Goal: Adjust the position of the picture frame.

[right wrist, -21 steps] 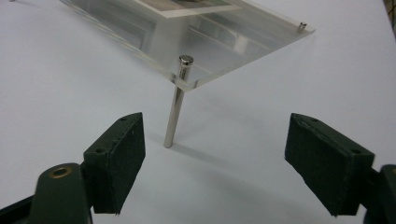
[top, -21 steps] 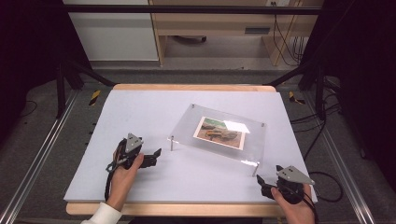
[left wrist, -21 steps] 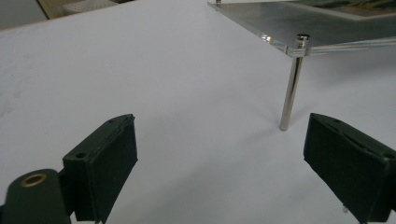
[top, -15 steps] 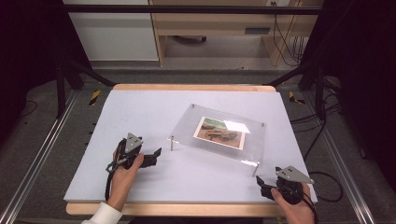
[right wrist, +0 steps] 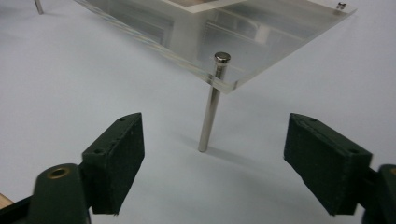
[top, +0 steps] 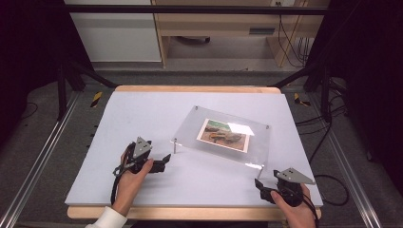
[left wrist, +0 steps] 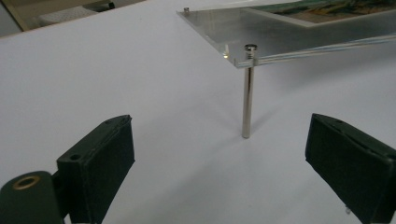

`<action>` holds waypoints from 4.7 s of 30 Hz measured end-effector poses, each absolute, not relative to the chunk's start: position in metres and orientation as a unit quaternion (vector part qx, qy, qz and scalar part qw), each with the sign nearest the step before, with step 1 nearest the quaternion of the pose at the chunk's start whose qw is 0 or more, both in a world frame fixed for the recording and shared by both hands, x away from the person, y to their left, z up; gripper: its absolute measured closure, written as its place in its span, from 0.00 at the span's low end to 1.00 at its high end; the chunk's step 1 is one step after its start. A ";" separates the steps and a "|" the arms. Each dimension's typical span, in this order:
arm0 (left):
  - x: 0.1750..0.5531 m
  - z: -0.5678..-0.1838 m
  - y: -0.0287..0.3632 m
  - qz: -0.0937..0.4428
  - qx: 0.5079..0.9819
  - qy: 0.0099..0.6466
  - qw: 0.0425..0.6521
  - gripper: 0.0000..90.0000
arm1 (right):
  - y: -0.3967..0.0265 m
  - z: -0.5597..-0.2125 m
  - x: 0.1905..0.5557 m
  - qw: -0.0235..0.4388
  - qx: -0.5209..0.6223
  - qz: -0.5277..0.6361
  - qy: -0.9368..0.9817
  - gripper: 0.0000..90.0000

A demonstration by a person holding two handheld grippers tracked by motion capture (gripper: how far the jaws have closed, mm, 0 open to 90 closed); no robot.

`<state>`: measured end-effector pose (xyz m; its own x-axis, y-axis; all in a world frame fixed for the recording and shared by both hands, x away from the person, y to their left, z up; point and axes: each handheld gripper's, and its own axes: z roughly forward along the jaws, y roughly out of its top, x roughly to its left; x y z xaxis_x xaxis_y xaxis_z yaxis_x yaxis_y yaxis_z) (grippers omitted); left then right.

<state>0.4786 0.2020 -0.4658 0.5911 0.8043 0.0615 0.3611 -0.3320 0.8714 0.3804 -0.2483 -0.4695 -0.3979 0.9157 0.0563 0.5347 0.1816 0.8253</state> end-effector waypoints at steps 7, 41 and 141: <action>0.476 -0.464 0.197 0.246 0.778 0.367 0.445 0.08 | -0.246 -0.469 0.389 0.218 0.493 0.429 0.725 0.39; 0.486 -0.468 0.178 0.206 0.780 0.371 0.460 0.29 | -0.243 -0.479 0.418 0.183 0.506 0.449 0.714 0.94; 0.494 -0.420 0.243 0.267 0.669 0.433 0.542 0.93 | -0.191 -0.418 0.498 0.172 0.414 0.554 0.701 0.92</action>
<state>0.4939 0.2426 -0.4202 0.4825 0.8687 -0.1122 0.2899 -0.0375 0.9563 0.4980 -0.1909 -0.4177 -0.5976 0.7718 0.2171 0.3896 0.0429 0.9200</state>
